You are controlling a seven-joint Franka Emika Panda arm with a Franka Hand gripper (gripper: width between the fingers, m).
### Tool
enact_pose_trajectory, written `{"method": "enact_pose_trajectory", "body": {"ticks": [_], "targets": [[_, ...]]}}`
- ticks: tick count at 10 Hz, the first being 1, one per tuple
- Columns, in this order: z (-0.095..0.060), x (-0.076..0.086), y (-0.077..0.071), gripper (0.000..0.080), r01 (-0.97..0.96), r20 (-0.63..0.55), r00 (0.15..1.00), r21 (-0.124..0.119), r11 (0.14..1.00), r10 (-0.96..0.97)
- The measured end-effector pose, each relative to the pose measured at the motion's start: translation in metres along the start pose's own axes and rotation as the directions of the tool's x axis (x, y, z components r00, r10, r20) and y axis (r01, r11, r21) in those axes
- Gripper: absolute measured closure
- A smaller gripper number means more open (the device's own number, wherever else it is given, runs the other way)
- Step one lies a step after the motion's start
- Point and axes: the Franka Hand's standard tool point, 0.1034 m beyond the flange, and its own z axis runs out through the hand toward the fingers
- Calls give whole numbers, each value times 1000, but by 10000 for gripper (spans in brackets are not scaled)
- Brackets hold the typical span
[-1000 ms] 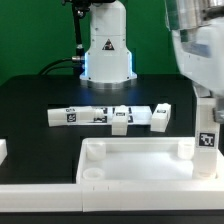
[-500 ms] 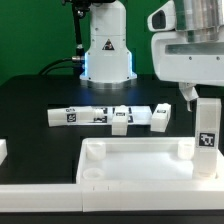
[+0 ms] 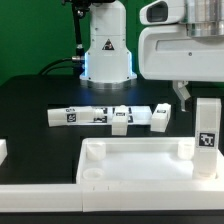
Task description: Assemble desk
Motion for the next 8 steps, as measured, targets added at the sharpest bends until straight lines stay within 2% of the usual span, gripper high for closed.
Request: {"method": "enact_pose_trajectory", "body": {"ticks": [1, 3, 4, 5, 7, 8], "targets": [[0, -1, 0, 410, -26, 1, 1000, 1, 1000, 26], [1, -1, 1, 410, -194, 8, 981, -1, 981, 194], [1, -2, 0, 512, -302, 12, 953, -2, 953, 302], [1, -3, -1, 512, -455, 21, 890, 4, 891, 455], [4, -9, -6, 512, -769, 61, 638, 88, 633, 767], [4, -12, -8, 512, -822, 78, 568, 105, 560, 819]]}}
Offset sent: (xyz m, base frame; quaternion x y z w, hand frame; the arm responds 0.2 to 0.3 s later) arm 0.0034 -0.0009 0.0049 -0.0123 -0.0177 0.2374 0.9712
